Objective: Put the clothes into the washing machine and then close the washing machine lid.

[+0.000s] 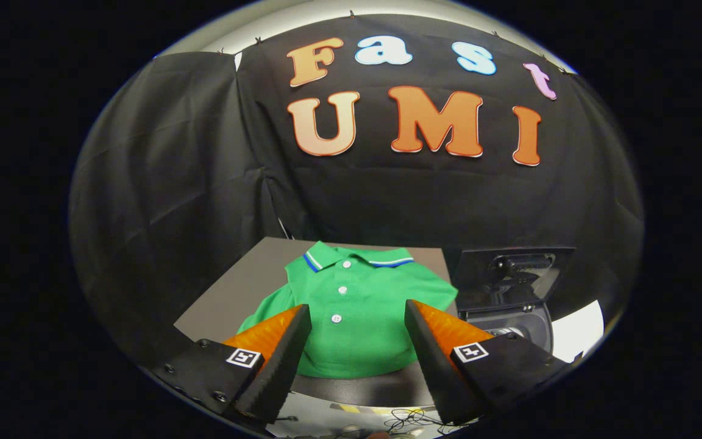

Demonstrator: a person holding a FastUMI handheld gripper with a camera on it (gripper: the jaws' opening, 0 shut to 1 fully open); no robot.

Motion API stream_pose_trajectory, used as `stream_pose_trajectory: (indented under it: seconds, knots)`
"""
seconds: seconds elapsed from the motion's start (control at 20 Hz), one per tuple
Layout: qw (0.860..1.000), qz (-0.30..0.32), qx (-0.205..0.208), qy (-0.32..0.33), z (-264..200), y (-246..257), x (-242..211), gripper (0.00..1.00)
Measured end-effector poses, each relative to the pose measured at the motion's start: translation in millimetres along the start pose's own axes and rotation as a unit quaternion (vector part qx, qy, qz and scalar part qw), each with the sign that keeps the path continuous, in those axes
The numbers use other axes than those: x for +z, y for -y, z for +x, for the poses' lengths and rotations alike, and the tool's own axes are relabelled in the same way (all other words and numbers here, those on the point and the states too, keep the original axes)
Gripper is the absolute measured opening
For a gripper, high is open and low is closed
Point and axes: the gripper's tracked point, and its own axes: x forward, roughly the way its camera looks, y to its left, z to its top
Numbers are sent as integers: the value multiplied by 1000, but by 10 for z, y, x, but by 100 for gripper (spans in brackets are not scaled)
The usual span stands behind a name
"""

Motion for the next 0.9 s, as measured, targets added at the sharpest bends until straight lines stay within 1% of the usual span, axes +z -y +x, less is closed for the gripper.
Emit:
stream_pose_trajectory:
  seconds: [0.15, 0.3, 0.4, 0.45, 0.55, 0.7, 0.8, 0.9]
  knots:
    - [999, 3, -5, -37, 194, -34, -199, 99]
    - [999, -1, -12, -43, 263, -30, -212, 99]
    - [998, -6, -6, -56, 337, -58, -277, 98]
    - [998, -1, -4, -56, 351, -47, -285, 95]
    - [998, 15, 10, -63, 352, -55, -299, 83]
    - [996, 46, 30, -65, 338, -2, -266, 50]
    - [996, 46, 41, -63, 289, 49, -226, 28]
    - [997, 41, 43, -53, 226, 150, -152, 16]
